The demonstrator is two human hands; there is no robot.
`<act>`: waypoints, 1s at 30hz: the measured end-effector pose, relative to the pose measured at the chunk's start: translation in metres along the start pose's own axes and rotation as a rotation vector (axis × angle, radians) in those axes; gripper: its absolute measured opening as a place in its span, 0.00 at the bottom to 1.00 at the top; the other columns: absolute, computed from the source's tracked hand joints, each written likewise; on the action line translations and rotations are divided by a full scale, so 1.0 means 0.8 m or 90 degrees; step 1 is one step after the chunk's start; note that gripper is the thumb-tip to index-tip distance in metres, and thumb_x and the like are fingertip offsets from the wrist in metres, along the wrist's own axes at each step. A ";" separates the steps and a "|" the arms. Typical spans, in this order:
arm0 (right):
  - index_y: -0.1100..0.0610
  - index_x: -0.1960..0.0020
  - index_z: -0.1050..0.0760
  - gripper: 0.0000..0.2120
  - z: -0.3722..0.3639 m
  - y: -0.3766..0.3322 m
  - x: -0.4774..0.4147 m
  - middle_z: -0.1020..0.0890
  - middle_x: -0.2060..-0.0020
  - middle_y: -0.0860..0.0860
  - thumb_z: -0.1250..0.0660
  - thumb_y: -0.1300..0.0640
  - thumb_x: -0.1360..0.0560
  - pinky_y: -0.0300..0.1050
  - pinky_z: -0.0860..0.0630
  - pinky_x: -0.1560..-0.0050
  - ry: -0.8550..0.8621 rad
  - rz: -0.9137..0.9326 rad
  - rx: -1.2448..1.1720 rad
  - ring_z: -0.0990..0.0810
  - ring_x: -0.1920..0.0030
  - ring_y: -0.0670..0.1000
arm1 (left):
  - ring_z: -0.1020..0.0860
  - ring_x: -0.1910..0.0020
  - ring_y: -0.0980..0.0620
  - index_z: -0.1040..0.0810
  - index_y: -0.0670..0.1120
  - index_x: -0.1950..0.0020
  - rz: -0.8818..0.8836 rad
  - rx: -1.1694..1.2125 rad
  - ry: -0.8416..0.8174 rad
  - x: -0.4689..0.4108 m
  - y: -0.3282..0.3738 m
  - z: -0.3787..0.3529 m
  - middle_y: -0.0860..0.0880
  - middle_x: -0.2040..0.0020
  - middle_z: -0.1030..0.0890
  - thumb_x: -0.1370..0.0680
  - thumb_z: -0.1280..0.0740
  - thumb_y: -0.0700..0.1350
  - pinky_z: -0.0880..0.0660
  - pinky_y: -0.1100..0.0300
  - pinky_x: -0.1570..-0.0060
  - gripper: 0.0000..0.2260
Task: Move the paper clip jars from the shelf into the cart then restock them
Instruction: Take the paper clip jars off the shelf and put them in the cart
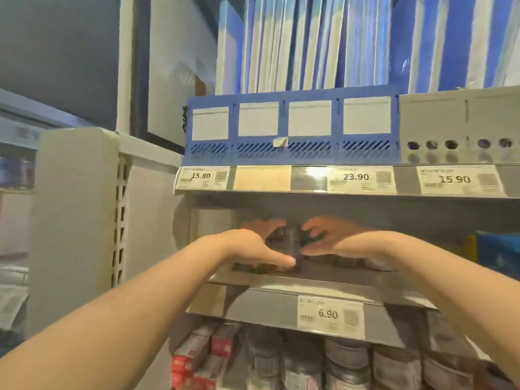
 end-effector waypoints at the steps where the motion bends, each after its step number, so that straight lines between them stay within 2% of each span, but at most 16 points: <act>1: 0.50 0.35 0.31 0.24 -0.007 -0.005 -0.014 0.24 0.40 0.48 0.31 0.44 0.28 0.44 0.29 0.39 -0.033 0.018 0.018 0.25 0.42 0.49 | 0.33 0.32 0.51 0.45 0.60 0.27 0.017 -0.003 -0.028 -0.010 -0.004 -0.003 0.54 0.28 0.34 0.40 0.34 0.74 0.35 0.54 0.33 0.45; 4: 0.59 0.40 0.26 0.19 -0.030 -0.016 -0.049 0.21 0.46 0.58 0.31 0.51 0.28 0.40 0.30 0.55 -0.122 0.045 0.041 0.24 0.54 0.51 | 0.31 0.36 0.50 0.43 0.59 0.27 0.048 -0.031 -0.068 -0.030 -0.005 -0.011 0.55 0.30 0.33 0.34 0.35 0.72 0.35 0.59 0.39 0.40; 5: 0.59 0.40 0.26 0.22 -0.037 -0.016 -0.057 0.21 0.46 0.58 0.29 0.50 0.30 0.38 0.31 0.56 -0.144 0.045 0.051 0.25 0.54 0.50 | 0.32 0.35 0.49 0.45 0.59 0.26 0.062 -0.051 -0.081 -0.035 -0.005 -0.012 0.54 0.29 0.34 0.31 0.36 0.70 0.37 0.61 0.42 0.38; 7: 0.50 0.33 0.31 0.35 -0.053 -0.008 -0.073 0.23 0.40 0.49 0.28 0.42 0.37 0.39 0.31 0.42 -0.184 0.045 0.072 0.26 0.44 0.46 | 0.35 0.31 0.48 0.50 0.57 0.25 0.076 -0.086 -0.108 -0.040 -0.003 -0.017 0.53 0.27 0.37 0.29 0.38 0.68 0.40 0.62 0.45 0.38; 8: 0.45 0.32 0.33 0.37 -0.058 -0.002 -0.080 0.25 0.39 0.42 0.28 0.39 0.40 0.41 0.33 0.37 -0.203 0.053 0.078 0.27 0.40 0.45 | 0.36 0.31 0.48 0.51 0.56 0.24 0.075 -0.091 -0.119 -0.040 -0.003 -0.020 0.52 0.26 0.38 0.28 0.37 0.67 0.40 0.62 0.45 0.39; 10: 0.42 0.35 0.32 0.30 -0.060 -0.001 -0.080 0.26 0.44 0.34 0.27 0.43 0.35 0.35 0.34 0.43 -0.208 0.076 0.075 0.28 0.43 0.41 | 0.35 0.31 0.48 0.51 0.56 0.24 0.068 -0.091 -0.128 -0.040 -0.003 -0.027 0.53 0.26 0.38 0.29 0.36 0.67 0.39 0.62 0.43 0.40; 12: 0.42 0.32 0.34 0.29 -0.057 -0.003 -0.077 0.31 0.46 0.33 0.28 0.46 0.30 0.33 0.37 0.46 -0.196 0.082 0.064 0.31 0.44 0.39 | 0.34 0.32 0.48 0.51 0.58 0.25 0.063 -0.099 -0.123 -0.039 -0.008 -0.028 0.53 0.27 0.37 0.31 0.35 0.68 0.37 0.60 0.41 0.41; 14: 0.43 0.31 0.36 0.30 -0.058 0.000 -0.076 0.33 0.40 0.36 0.29 0.44 0.30 0.36 0.37 0.40 -0.187 0.088 0.062 0.33 0.39 0.41 | 0.31 0.34 0.47 0.50 0.59 0.25 0.061 -0.113 -0.102 -0.039 -0.012 -0.027 0.52 0.29 0.33 0.33 0.34 0.69 0.33 0.59 0.40 0.42; 16: 0.43 0.33 0.33 0.29 -0.059 0.001 -0.079 0.30 0.35 0.41 0.28 0.45 0.31 0.41 0.35 0.37 -0.168 0.081 0.059 0.31 0.36 0.45 | 0.29 0.37 0.47 0.46 0.57 0.27 0.052 -0.128 -0.062 -0.037 -0.013 -0.025 0.51 0.33 0.29 0.33 0.33 0.68 0.32 0.59 0.44 0.40; 18: 0.45 0.36 0.31 0.25 -0.061 0.000 -0.082 0.27 0.38 0.43 0.28 0.50 0.32 0.41 0.32 0.41 -0.139 0.085 0.058 0.28 0.39 0.46 | 0.28 0.39 0.47 0.40 0.54 0.29 0.045 -0.133 -0.020 -0.035 -0.012 -0.024 0.51 0.35 0.28 0.33 0.32 0.67 0.33 0.61 0.48 0.38; 21: 0.45 0.38 0.30 0.26 -0.059 -0.007 -0.078 0.26 0.43 0.45 0.27 0.54 0.33 0.38 0.29 0.50 -0.116 0.098 0.059 0.26 0.46 0.46 | 0.27 0.41 0.49 0.35 0.52 0.32 0.032 -0.102 0.036 -0.031 -0.009 -0.023 0.51 0.38 0.26 0.34 0.29 0.64 0.33 0.62 0.49 0.35; 24: 0.44 0.38 0.31 0.27 -0.051 -0.008 -0.070 0.26 0.46 0.43 0.26 0.53 0.34 0.34 0.33 0.60 -0.108 0.099 0.046 0.27 0.50 0.44 | 0.26 0.45 0.52 0.34 0.53 0.33 0.028 -0.052 0.075 -0.024 -0.007 -0.021 0.53 0.41 0.25 0.35 0.26 0.60 0.31 0.63 0.50 0.35; 27: 0.43 0.40 0.30 0.26 -0.036 -0.015 -0.056 0.25 0.46 0.41 0.24 0.50 0.35 0.32 0.32 0.56 -0.077 0.115 0.037 0.27 0.48 0.44 | 0.25 0.47 0.53 0.32 0.55 0.34 0.039 -0.037 0.113 -0.018 -0.002 -0.009 0.54 0.43 0.23 0.38 0.24 0.59 0.28 0.62 0.50 0.35; 30: 0.41 0.43 0.29 0.24 -0.017 -0.019 -0.042 0.20 0.51 0.41 0.24 0.47 0.36 0.39 0.27 0.52 -0.045 0.109 0.021 0.23 0.51 0.45 | 0.24 0.50 0.53 0.28 0.54 0.40 0.018 -0.033 0.167 -0.009 0.019 0.013 0.55 0.49 0.22 0.37 0.24 0.58 0.29 0.65 0.58 0.29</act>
Point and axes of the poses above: each hand's wrist, its own x-axis away from the middle knuckle, its own z-axis out of the back of the hand, y = z × x, the point moved 5 cm from there along -x, towards the middle knuckle
